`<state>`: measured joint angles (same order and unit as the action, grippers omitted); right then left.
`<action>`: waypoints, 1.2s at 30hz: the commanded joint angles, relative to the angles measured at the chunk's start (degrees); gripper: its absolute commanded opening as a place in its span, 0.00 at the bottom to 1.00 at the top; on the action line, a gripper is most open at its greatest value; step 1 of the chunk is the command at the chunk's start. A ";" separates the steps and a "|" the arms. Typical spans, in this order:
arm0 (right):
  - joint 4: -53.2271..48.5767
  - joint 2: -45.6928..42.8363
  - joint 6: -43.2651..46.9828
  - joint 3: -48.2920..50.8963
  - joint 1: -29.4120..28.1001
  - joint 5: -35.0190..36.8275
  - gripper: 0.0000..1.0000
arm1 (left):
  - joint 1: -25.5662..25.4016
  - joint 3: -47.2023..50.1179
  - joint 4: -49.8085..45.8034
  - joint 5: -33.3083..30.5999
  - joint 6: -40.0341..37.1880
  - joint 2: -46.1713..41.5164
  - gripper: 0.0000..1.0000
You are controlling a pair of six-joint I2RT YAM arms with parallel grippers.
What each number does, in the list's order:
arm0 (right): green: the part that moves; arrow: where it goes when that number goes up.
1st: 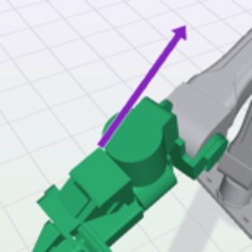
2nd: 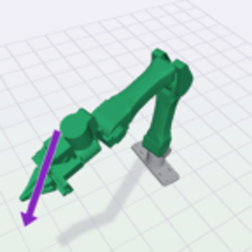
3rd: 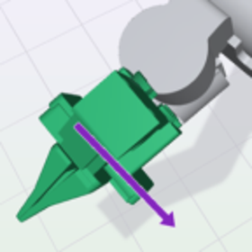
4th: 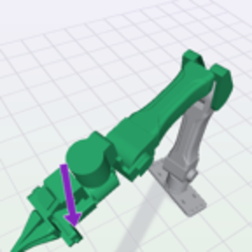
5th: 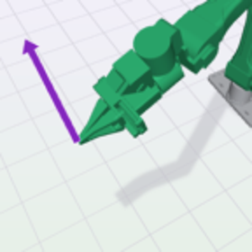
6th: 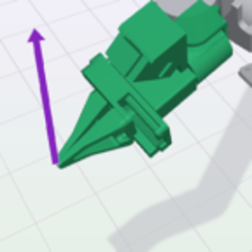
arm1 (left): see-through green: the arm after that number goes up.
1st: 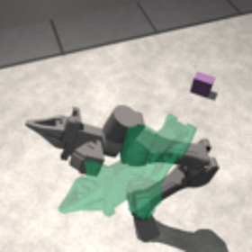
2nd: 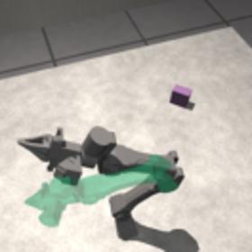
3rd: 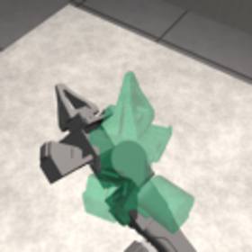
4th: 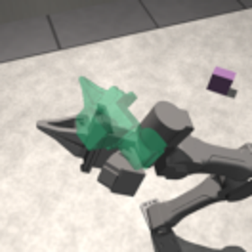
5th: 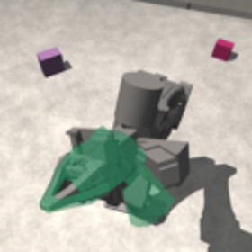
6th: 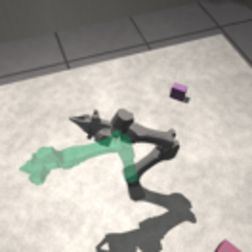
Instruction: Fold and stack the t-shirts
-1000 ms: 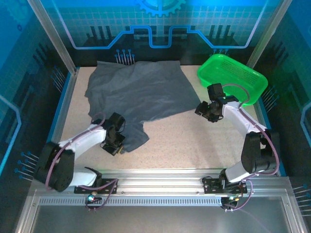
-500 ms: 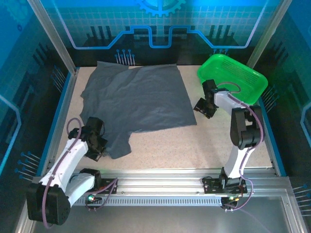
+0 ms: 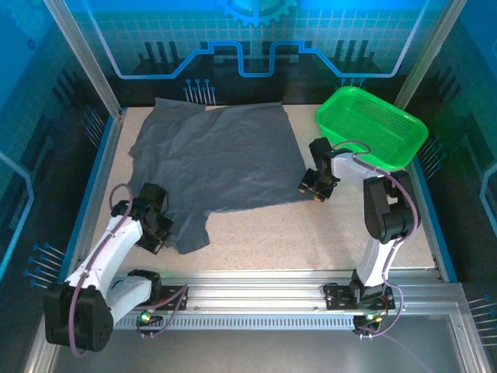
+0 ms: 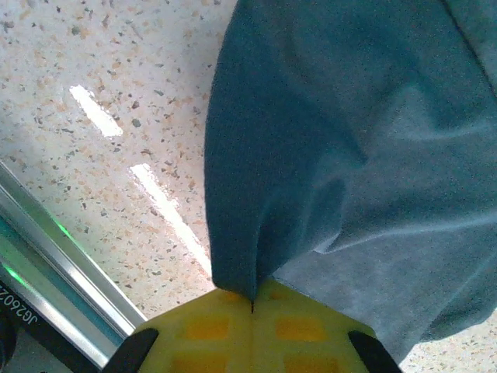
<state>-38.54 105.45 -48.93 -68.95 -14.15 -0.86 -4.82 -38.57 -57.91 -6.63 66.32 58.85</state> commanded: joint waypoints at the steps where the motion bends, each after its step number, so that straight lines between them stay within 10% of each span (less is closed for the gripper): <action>1: -2.06 1.92 -0.44 0.10 0.03 -0.02 0.40 | 0.51 -2.20 0.27 0.44 -1.91 0.96 0.00; 12: -7.42 1.34 1.01 0.70 1.32 2.99 0.00 | 0.51 -3.28 -1.80 1.42 -2.80 0.24 0.00; 36: -14.94 -32.46 4.47 25.91 1.19 0.97 0.00 | -4.32 1.82 -17.33 5.61 5.30 -17.91 0.00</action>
<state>-51.27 73.49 -44.10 -44.88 -12.75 0.99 -8.78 -37.93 -71.83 -1.43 68.99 42.09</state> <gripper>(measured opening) 0.045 0.049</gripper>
